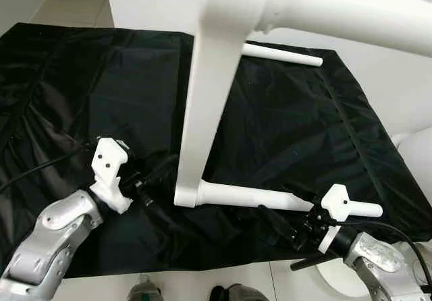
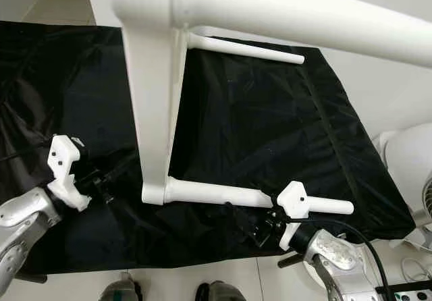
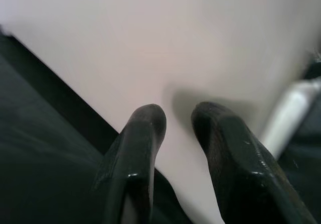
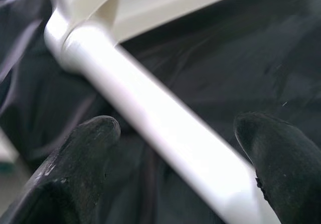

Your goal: Building children table

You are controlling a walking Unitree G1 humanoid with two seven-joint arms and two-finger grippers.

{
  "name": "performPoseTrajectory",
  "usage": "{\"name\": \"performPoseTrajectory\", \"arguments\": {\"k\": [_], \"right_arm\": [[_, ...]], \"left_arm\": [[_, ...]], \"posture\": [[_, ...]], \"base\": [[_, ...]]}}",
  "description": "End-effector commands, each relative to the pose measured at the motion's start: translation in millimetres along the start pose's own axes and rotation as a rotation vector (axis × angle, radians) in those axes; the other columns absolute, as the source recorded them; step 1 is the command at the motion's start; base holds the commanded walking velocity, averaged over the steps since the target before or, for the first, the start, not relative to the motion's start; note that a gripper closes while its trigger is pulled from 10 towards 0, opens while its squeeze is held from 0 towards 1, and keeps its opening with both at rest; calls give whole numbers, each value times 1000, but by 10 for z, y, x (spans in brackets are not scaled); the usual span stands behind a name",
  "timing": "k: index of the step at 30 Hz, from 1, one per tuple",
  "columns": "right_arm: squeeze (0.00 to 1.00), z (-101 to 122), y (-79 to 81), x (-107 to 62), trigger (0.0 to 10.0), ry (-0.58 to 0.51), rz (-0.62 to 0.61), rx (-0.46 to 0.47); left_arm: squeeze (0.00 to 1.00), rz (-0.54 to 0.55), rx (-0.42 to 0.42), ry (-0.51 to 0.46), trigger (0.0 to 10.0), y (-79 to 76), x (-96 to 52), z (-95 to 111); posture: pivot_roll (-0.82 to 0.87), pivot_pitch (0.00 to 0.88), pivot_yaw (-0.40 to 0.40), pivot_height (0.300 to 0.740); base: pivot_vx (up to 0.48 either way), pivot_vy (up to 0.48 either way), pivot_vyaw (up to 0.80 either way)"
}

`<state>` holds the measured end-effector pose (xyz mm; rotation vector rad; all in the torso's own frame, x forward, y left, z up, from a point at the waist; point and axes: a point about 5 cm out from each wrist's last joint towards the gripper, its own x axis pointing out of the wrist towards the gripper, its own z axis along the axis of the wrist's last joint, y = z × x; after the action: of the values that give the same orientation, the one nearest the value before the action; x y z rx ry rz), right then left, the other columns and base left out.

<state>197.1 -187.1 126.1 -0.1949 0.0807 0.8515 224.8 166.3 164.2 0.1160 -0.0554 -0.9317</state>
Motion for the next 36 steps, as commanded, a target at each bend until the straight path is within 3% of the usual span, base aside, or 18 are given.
{"name": "performPoseTrajectory", "arguments": {"k": [1,7,16,23,26,30,32,36], "right_arm": [[0,-32,-39,-41,10000,27,8,16],[0,-25,-132,-66,10000,51,25,-13],[0,79,-145,-38,10000,-21,32,35],[0,61,-125,-12,10000,-19,45,32],[0,38,-112,-17,10000,-6,58,27],[0,-17,-120,-82,10000,50,99,9],[0,-17,-120,-82,10000,50,99,9],[0,-60,-161,-154,10000,118,152,-13]], "left_arm": [[0,-140,-27,-4,10000,-163,25,-30],[0,-119,-2,0,10000,-153,24,-36],[0,3,-28,-33,10000,165,-94,-53],[0,77,-39,-48,10000,292,-113,-51],[0,65,-45,-48,10000,257,-103,-63],[0,-20,-60,-45,10000,68,-61,-81],[0,-20,-60,-45,10000,68,-61,-81],[0,-122,-84,-49,10000,-67,-31,27]], "posture": [[91,77,-88,740],[96,82,-96,740],[103,83,-104,740],[108,80,-103,740],[107,79,-103,740],[106,76,-105,740],[106,76,-105,740],[112,72,-113,740]], "base": [[0,0,0],[0,0,0],[0,0,0],[0,0,0],[0,0,0],[0,0,0],[0,0,0],[0,0,0]]}}
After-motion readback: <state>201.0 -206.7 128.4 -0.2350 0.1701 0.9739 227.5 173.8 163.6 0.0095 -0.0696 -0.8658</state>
